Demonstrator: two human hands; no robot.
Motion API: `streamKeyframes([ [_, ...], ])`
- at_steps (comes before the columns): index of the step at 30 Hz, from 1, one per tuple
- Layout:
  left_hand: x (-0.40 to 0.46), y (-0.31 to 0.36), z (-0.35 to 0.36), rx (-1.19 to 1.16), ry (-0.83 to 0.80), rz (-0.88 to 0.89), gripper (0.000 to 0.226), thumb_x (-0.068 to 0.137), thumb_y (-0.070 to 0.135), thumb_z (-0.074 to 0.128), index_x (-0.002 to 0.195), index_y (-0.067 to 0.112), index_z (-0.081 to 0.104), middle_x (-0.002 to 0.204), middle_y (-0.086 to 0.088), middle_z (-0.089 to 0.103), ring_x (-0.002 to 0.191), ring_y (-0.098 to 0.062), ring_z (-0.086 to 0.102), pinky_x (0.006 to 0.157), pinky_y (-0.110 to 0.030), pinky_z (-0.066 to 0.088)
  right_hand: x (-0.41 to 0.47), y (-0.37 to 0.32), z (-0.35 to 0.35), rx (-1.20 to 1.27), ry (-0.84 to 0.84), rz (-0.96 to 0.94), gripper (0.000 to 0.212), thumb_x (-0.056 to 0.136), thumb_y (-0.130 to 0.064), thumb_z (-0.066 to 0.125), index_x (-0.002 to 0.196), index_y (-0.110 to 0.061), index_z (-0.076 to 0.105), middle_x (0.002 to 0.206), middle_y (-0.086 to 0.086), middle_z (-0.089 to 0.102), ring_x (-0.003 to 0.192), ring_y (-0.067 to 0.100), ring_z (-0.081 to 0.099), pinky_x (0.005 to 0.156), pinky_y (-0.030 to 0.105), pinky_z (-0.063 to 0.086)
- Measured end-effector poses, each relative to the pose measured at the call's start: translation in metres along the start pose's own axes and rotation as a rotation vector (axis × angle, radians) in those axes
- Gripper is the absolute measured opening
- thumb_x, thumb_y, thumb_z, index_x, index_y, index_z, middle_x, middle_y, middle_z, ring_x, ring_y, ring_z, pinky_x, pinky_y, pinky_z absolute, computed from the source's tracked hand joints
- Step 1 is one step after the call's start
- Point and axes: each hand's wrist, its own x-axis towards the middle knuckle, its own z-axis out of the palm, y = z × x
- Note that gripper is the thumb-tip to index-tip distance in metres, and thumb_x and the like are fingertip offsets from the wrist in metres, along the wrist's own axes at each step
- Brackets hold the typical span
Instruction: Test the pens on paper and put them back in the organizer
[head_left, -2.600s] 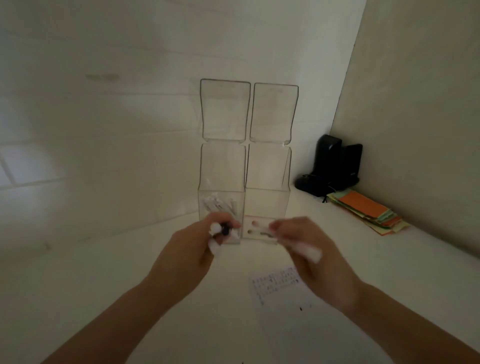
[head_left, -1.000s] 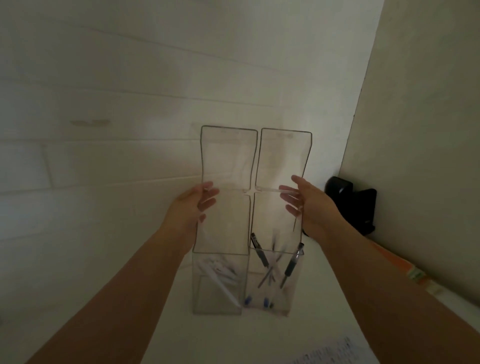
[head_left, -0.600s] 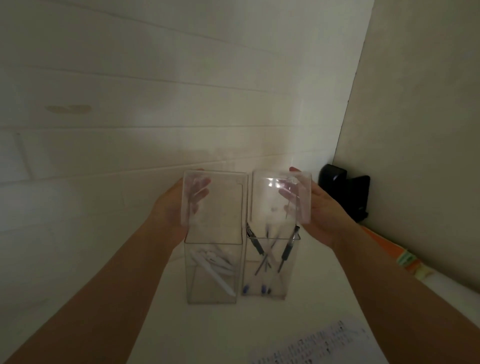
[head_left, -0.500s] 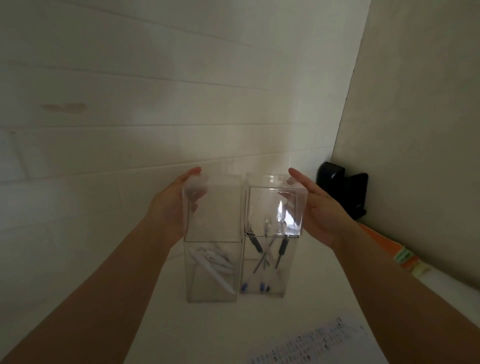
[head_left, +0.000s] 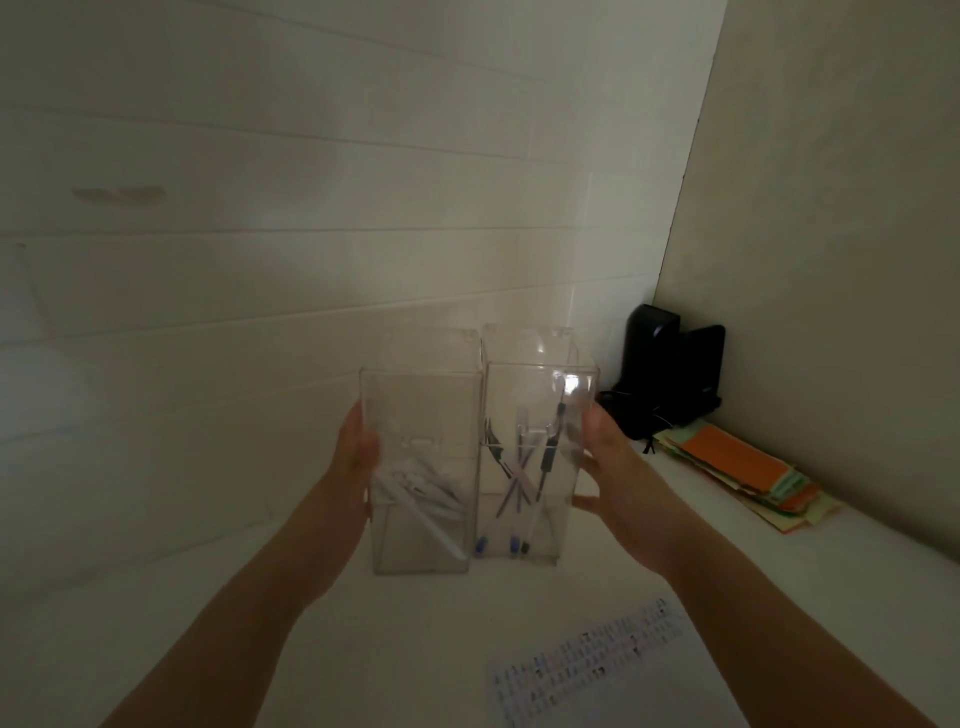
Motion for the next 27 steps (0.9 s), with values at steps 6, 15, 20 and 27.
streamKeyframes([
  [6,-0.037,-0.031,0.012,0.28,0.132,0.055,0.074,0.076,0.039,0.056,0.139,0.041,0.018,0.143,0.018,0.033,0.131,0.0,0.031,0.104,-0.021,0.023,-0.004,0.016,0.014,0.006,0.055,-0.033,0.032,0.091,-0.048,0.04,0.123,-0.053,0.036,0.115,-0.035,0.044,0.111,-0.004,0.042,0.092,0.036,0.041],
  [15,-0.038,-0.042,-0.01,0.382,0.354,0.131,0.067,0.08,0.014,0.064,0.136,0.032,0.032,0.134,0.003,0.049,0.118,-0.017,0.051,0.085,-0.025,0.043,0.021,0.023,0.038,0.024,0.018,-0.069,0.049,0.084,-0.052,0.04,0.131,-0.041,0.039,0.137,-0.011,0.045,0.127,0.01,0.041,0.088,0.031,0.043],
  [20,-0.031,-0.038,-0.028,0.436,0.418,0.14,0.064,0.079,0.012,0.068,0.131,0.03,0.035,0.133,0.004,0.05,0.113,-0.019,0.054,0.081,-0.022,0.043,0.043,0.03,0.059,0.023,0.024,-0.044,0.04,0.093,-0.045,0.04,0.132,-0.034,0.038,0.138,-0.009,0.043,0.128,0.011,0.039,0.102,0.036,0.036],
  [27,-0.021,-0.035,-0.039,0.457,0.451,0.136,0.062,0.071,0.029,0.07,0.114,0.052,0.033,0.126,0.011,0.051,0.107,-0.013,0.057,0.086,-0.027,0.045,0.071,0.036,0.081,-0.047,0.041,-0.071,0.047,0.095,-0.043,0.032,0.14,-0.031,0.026,0.144,-0.008,0.034,0.133,0.012,0.032,0.114,0.044,0.025],
])
